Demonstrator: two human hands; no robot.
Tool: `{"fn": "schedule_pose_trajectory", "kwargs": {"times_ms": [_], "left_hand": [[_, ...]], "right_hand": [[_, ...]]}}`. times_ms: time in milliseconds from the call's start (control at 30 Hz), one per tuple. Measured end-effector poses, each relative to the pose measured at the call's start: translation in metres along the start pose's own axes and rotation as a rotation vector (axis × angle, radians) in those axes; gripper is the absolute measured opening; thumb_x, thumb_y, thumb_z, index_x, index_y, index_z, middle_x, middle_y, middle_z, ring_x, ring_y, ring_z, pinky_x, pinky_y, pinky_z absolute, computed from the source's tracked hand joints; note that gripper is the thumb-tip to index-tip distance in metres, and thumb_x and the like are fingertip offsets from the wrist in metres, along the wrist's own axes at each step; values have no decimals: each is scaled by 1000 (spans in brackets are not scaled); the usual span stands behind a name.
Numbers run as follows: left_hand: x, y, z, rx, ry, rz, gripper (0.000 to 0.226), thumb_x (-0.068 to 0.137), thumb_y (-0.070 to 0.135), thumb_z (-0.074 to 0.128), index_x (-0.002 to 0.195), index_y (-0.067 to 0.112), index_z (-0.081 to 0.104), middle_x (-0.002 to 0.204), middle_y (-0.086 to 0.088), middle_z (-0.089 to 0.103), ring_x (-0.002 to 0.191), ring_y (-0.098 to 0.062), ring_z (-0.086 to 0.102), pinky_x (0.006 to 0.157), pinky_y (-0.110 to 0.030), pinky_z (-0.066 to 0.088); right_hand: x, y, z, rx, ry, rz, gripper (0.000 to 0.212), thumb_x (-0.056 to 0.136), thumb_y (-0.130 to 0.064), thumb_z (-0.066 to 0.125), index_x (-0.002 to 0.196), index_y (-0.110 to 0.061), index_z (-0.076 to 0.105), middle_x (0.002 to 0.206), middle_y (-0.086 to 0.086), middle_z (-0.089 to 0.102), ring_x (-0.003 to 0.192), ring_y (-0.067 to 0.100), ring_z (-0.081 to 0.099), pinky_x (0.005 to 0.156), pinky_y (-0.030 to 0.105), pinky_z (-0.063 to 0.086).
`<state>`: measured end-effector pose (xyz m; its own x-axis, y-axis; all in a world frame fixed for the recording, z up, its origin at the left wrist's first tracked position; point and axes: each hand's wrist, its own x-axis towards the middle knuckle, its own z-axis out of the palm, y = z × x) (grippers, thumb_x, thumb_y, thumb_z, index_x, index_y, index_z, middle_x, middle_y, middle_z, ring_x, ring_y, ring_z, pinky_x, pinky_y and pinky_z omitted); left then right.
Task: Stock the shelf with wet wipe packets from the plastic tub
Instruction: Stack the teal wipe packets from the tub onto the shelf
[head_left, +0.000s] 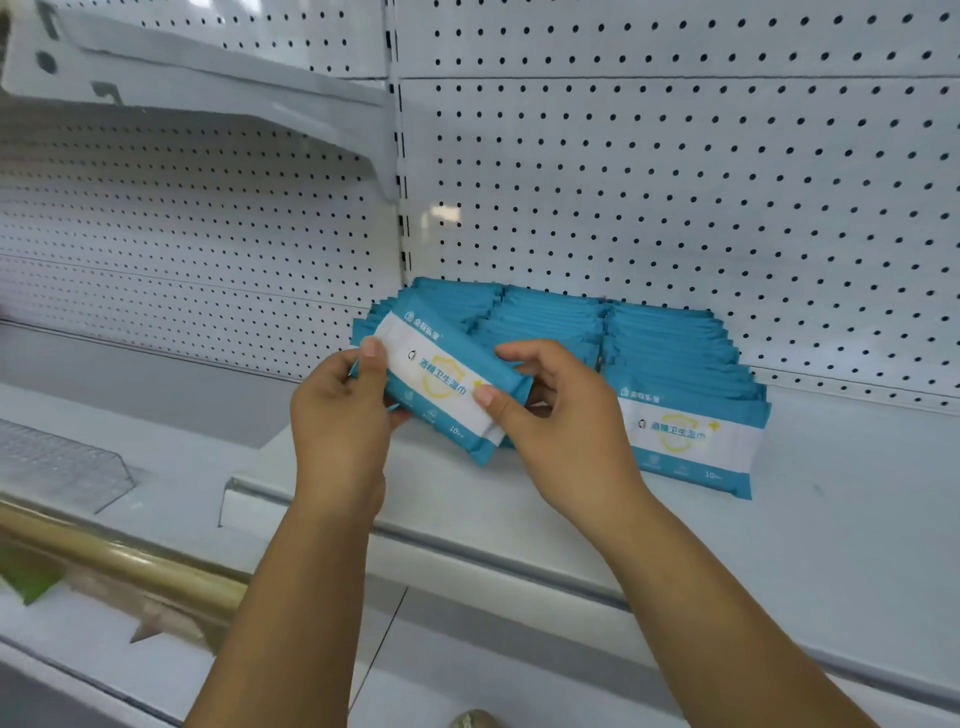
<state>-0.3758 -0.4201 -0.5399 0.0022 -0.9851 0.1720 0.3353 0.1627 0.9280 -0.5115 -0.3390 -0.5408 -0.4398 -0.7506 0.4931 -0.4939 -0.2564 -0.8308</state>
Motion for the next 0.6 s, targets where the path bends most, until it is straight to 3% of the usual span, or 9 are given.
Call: {"fn": "schedule_pose_trajectory", "kwargs": {"times_ms": [67, 233, 333, 400, 500, 600], "left_hand": [[5, -3, -8, 36, 33, 37, 25, 105, 27, 52, 91, 11, 65, 87, -6, 73, 83, -18, 73, 65, -24, 60], [15, -4, -27, -58, 137, -35, 29, 106, 28, 52, 85, 13, 67, 84, -6, 75, 82, -18, 74, 66, -28, 62], [23, -9, -39, -11, 169, 3, 32, 108, 28, 47, 86, 16, 67, 87, -5, 74, 88, -22, 74, 76, -34, 63], [28, -12, -47, 192, 230, 98, 27, 108, 28, 44, 92, 20, 64, 92, 1, 71, 94, -23, 71, 85, -38, 59], [31, -13, -58, 506, 285, 190, 19, 106, 28, 49, 112, 18, 63, 106, 4, 69, 95, -15, 61, 81, -27, 44], [34, -17, -64, 726, 196, 134, 42, 100, 40, 59, 137, 20, 55, 131, -3, 63, 117, -26, 59, 93, -35, 45]], "right_hand": [[2, -1, 11, -27, -24, -3, 28, 87, -22, 78, 111, -30, 65, 100, -21, 64, 89, 8, 64, 76, 15, 50], [9, -4, 37, -42, -100, 6, 37, 84, -23, 81, 117, -25, 65, 102, -22, 60, 86, 0, 60, 71, 5, 43], [17, -5, 46, -134, -126, -22, 38, 84, -22, 80, 120, -26, 65, 101, -19, 59, 76, -1, 54, 67, 4, 41], [25, -6, 52, -213, -118, -61, 35, 85, -21, 79, 118, -23, 66, 93, -21, 58, 67, -7, 52, 64, 4, 39], [42, -7, 61, -371, -138, -97, 31, 87, -23, 78, 114, -15, 67, 82, -20, 52, 66, -4, 51, 61, 7, 36], [55, -6, 70, -517, -200, -110, 31, 87, -24, 77, 112, -12, 64, 89, -7, 57, 79, 10, 52, 68, 20, 36]]}}
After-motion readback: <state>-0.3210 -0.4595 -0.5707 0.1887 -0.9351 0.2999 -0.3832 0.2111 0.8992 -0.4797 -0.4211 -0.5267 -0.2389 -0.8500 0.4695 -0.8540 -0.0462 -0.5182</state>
